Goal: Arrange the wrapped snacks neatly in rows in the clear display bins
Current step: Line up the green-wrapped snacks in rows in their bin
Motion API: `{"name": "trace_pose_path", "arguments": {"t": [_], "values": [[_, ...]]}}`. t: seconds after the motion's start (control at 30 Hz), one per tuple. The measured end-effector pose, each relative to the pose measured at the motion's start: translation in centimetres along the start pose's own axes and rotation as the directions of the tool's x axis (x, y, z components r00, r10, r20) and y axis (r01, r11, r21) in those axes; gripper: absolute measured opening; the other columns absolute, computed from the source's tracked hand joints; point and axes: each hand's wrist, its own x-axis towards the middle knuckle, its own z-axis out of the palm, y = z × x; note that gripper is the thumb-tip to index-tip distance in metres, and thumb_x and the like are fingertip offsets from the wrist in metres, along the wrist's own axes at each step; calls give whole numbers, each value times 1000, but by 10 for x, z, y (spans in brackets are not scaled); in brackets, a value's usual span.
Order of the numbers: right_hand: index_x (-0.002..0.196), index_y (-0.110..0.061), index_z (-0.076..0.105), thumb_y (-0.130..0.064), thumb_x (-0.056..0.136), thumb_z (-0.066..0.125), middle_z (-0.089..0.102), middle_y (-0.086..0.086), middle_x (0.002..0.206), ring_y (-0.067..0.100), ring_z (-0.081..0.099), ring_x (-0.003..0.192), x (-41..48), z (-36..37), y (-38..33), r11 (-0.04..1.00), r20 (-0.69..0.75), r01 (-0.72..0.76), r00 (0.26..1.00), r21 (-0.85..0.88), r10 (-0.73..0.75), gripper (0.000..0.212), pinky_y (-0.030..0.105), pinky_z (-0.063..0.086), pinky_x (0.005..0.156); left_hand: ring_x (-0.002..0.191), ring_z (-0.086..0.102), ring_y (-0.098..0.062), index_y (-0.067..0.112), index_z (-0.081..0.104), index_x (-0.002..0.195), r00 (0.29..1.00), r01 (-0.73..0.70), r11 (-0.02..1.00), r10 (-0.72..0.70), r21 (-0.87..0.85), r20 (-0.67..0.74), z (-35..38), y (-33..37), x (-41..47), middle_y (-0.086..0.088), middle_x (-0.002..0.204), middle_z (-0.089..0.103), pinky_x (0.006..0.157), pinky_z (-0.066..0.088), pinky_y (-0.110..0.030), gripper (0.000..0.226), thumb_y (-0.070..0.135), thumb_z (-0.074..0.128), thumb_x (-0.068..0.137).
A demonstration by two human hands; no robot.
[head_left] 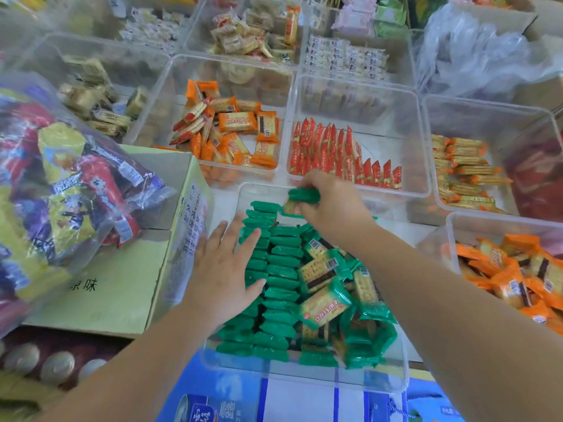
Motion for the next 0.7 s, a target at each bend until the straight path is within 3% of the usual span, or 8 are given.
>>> {"name": "trace_pose_path", "arguments": {"t": [0.17,0.3,0.5,0.6,0.7], "values": [[99,-21,53,-10,89,63,65,5,93,27,60,81,18,30,7,922,255,56,966,-382,47,17,37,54,63,149,18,-29,22,11,161,999,-17,996,12,-83,-52,4,-3,1,-1,168,-12,118,29,-50,96,60,60,88],[123,-19,61,-23,96,61,66,7,116,29,62,99,29,47,12,910,363,70,927,-408,92,27,36,55,72,142,27,-29,22,16,160,996,-27,989,16,-142,-82,5,-4,1,-1,169,-6,112,36,-48,94,55,65,87],[132,-15,56,-29,105,45,64,10,124,30,59,108,45,61,16,865,502,119,849,-487,166,32,36,51,78,141,29,-27,24,17,160,996,-38,986,25,-163,-80,6,-5,0,0,168,-10,112,38,-45,91,53,64,88],[142,-17,49,-31,106,43,60,10,134,31,56,118,48,59,14,863,569,157,805,-480,170,39,36,49,88,146,22,-31,31,9,160,998,-28,996,24,-81,-60,6,-5,1,1,168,-14,116,30,-53,89,60,55,90],[150,-20,43,-29,109,35,54,10,145,31,50,129,43,52,16,873,613,186,776,-451,151,43,36,44,99,152,-5,-38,44,-2,158,996,-46,996,52,72,-79,8,-3,1,2,167,-19,117,-3,-69,82,71,39,92]]}}
